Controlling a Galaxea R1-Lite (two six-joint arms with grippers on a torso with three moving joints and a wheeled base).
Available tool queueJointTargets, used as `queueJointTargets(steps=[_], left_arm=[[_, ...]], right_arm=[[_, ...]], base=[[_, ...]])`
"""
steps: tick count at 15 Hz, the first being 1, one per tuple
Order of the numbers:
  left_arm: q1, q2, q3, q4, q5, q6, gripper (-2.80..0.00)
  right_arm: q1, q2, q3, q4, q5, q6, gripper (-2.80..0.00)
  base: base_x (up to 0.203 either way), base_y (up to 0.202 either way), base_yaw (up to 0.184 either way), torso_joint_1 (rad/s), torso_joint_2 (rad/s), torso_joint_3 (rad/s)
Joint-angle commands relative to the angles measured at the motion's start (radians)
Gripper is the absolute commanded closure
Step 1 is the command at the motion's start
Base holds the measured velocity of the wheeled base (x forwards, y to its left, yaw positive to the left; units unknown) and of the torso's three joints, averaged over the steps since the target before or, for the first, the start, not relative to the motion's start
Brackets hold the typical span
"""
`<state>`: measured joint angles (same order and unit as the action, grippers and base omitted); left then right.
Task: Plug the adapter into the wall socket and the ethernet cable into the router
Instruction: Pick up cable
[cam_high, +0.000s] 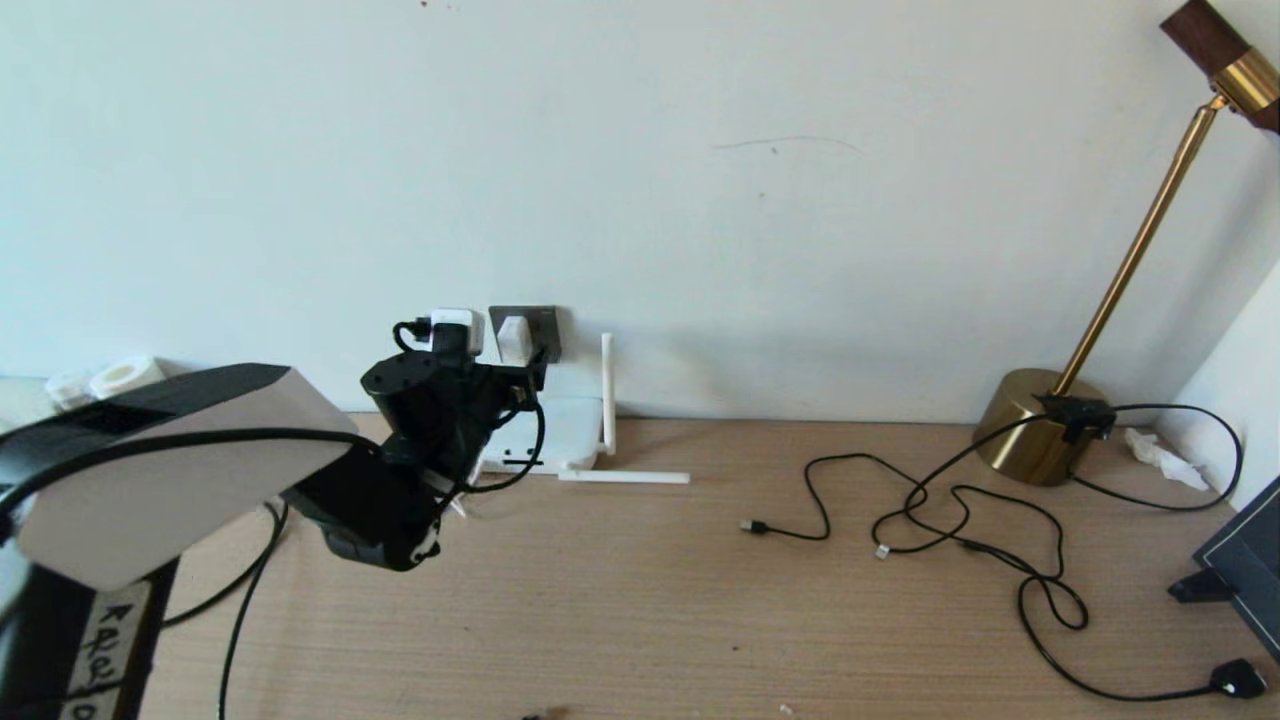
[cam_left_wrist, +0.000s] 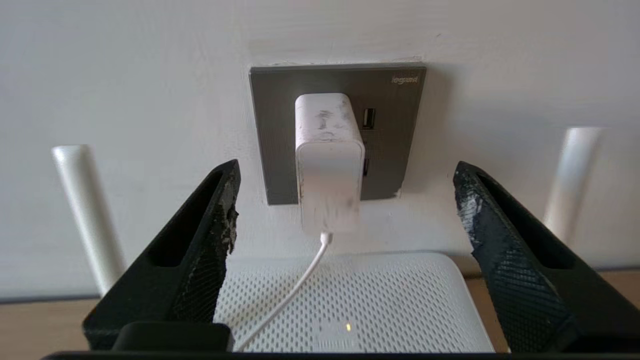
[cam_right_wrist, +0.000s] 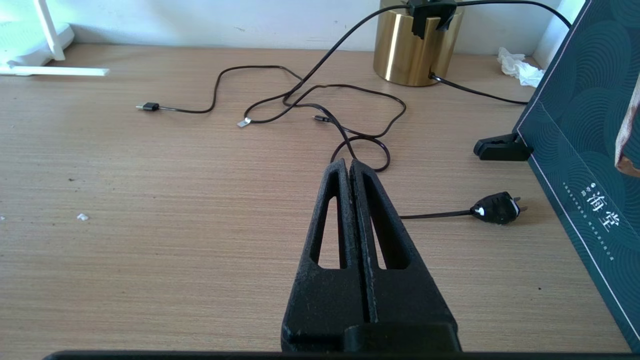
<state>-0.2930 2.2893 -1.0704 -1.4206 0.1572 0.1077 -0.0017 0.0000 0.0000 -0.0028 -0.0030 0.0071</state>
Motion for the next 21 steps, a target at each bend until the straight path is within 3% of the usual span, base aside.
queueJointTargets(steps=[1, 5, 7, 9, 11, 13, 15, 17, 19, 21], left_arm=[[-0.004, -0.096, 0.064, -0.008, -0.001, 0.001, -2.80], [-0.027, -0.323, 0.220, 0.018, -0.056, 0.003, -2.80], [-0.036, -0.475, 0.339, 0.077, -0.127, 0.013, -2.80], [-0.039, -0.655, 0.460, 0.213, -0.224, 0.045, -2.80], [-0.042, -0.843, 0.562, 0.488, -0.355, 0.104, -2.80], [-0.064, -0.968, 0.605, 0.839, -0.455, 0.177, -2.80], [-0.119, -1.036, 0.622, 1.136, -0.499, 0.287, -2.80], [-0.177, -1.046, 0.653, 1.372, -0.494, 0.442, -2.80], [-0.206, -0.988, 0.662, 1.487, -0.438, 0.545, -2.80], [-0.250, -0.899, 0.649, 1.531, -0.385, 0.590, -2.80]], right_arm=[[0.000, 0.000, 0.000, 0.000, 0.000, -0.001, 0.00], [0.000, 0.000, 0.000, 0.000, 0.000, 0.001, 0.00], [0.000, 0.000, 0.000, 0.000, 0.000, 0.001, 0.00], [0.000, 0.000, 0.000, 0.000, 0.000, 0.001, 0.00], [0.000, 0.000, 0.000, 0.000, 0.000, 0.000, 0.00], [0.000, 0.000, 0.000, 0.000, 0.000, 0.001, 0.00], [0.000, 0.000, 0.000, 0.000, 0.000, 0.001, 0.00], [0.000, 0.000, 0.000, 0.000, 0.000, 0.001, 0.00], [0.000, 0.000, 0.000, 0.000, 0.000, 0.001, 0.00], [0.000, 0.000, 0.000, 0.000, 0.000, 0.001, 0.00]], base=[[0.000, 0.000, 0.000, 0.000, 0.00, 0.000], [0.000, 0.000, 0.000, 0.000, 0.00, 0.000], [0.000, 0.000, 0.000, 0.000, 0.00, 0.000], [0.000, 0.000, 0.000, 0.000, 0.00, 0.000], [0.000, 0.000, 0.000, 0.000, 0.00, 0.000], [0.000, 0.000, 0.000, 0.000, 0.00, 0.000], [0.000, 0.000, 0.000, 0.000, 0.00, 0.000], [0.000, 0.000, 0.000, 0.000, 0.00, 0.000], [0.000, 0.000, 0.000, 0.000, 0.00, 0.000], [0.000, 0.000, 0.000, 0.000, 0.00, 0.000]])
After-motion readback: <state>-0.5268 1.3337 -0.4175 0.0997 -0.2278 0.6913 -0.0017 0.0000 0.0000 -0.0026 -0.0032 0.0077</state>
